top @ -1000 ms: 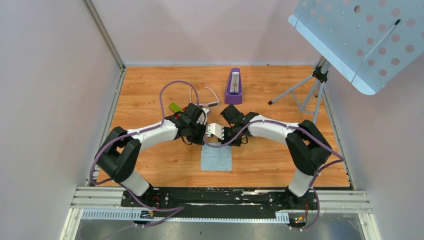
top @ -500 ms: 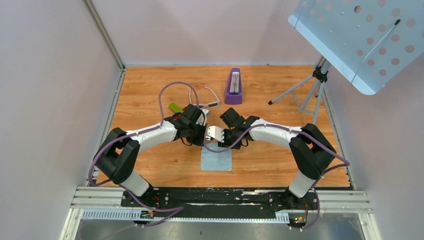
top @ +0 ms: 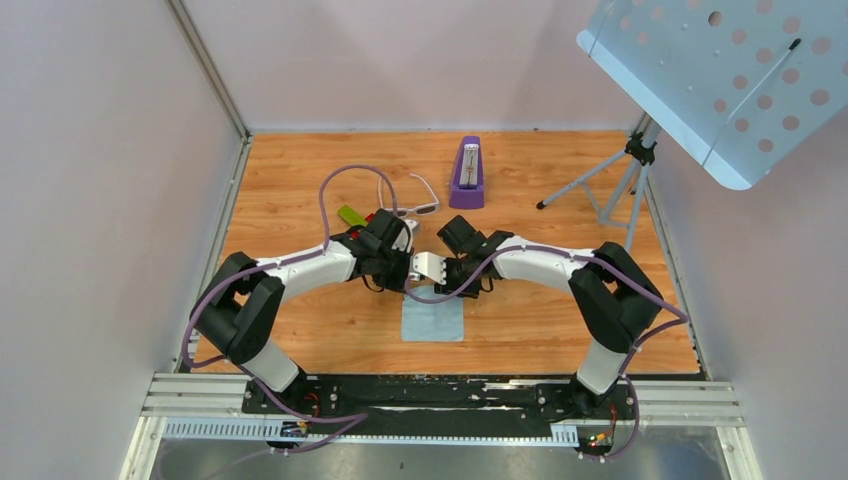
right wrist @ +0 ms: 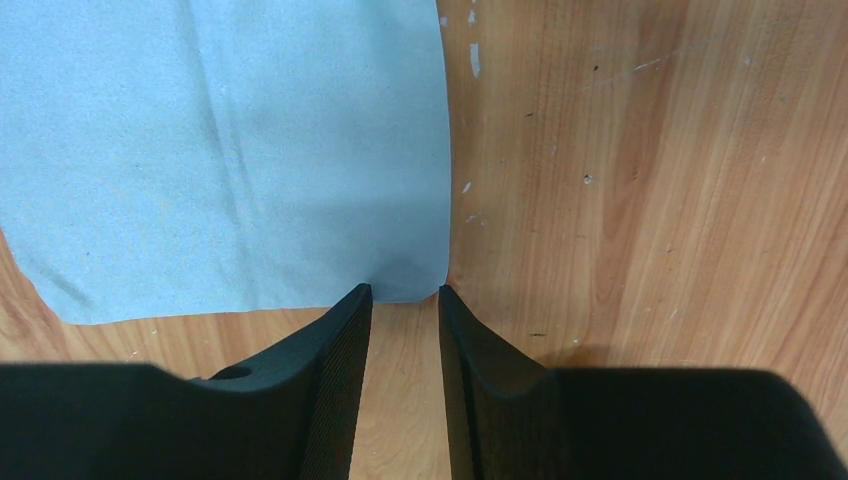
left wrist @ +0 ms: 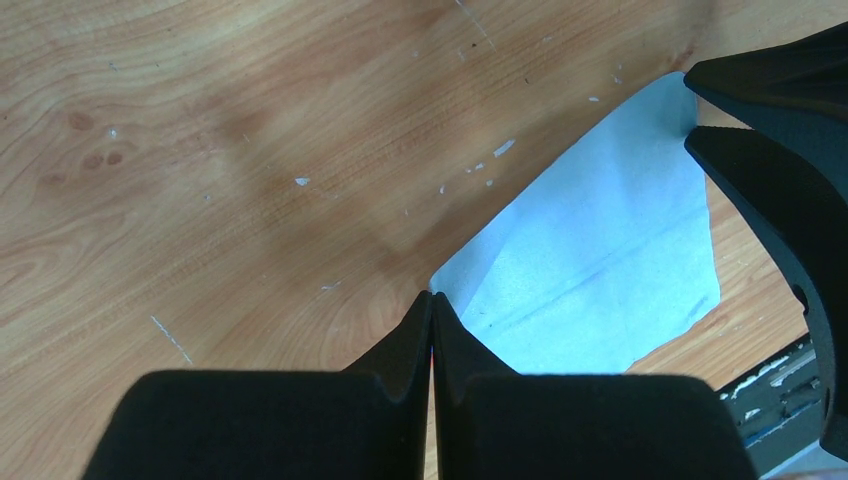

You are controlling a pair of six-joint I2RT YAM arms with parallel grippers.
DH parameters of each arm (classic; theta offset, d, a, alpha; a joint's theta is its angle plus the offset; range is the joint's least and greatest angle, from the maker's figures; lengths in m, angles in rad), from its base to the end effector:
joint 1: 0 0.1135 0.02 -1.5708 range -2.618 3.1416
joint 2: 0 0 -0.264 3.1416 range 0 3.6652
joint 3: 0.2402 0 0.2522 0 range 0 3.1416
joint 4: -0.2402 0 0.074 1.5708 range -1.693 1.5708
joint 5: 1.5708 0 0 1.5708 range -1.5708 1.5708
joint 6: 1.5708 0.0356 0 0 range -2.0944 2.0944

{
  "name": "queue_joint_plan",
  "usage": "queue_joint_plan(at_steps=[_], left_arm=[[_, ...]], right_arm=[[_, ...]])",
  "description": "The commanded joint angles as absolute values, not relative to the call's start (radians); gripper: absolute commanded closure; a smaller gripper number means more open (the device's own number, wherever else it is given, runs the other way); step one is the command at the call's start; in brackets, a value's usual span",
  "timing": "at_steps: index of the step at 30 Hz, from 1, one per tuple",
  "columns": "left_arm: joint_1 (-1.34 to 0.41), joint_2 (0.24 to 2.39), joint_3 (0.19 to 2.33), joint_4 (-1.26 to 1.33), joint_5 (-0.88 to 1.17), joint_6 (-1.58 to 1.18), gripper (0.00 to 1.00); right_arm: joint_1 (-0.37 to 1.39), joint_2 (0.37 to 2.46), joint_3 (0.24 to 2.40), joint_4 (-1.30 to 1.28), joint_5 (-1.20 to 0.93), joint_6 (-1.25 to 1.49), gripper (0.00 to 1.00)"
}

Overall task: Organize the sunglasses
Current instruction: Fold the glasses cleaning cloth at the center of the board.

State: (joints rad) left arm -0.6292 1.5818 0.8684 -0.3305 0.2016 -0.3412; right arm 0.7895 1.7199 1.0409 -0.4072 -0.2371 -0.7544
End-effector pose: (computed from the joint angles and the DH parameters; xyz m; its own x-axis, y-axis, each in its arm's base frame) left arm 0.2401 -0.1836 0.1684 -0.8787 0.2341 -0.4160 0.3862 0.8608 -0.3314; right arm 0.2322 0.2460 0.1713 0.0713 -0.8734 -0.4818 -0.9858 0.0119 -0.1676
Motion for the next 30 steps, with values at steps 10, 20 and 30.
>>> queue_joint_plan(at_steps=[10,20,30], left_arm=[[-0.626,1.604,0.882,-0.317,0.21,-0.332,1.0],[-0.625,1.605,0.885,-0.319,0.207,-0.331,1.0],[-0.623,1.614,0.89,-0.32,0.209,-0.33,1.0]], right_arm=[[0.756,1.745,1.136,-0.495,-0.296,-0.785,0.67],[0.739,1.784,1.148,-0.506,-0.338,-0.78,0.7],[0.735,1.819,1.15,-0.51,-0.33,-0.795,0.7]])
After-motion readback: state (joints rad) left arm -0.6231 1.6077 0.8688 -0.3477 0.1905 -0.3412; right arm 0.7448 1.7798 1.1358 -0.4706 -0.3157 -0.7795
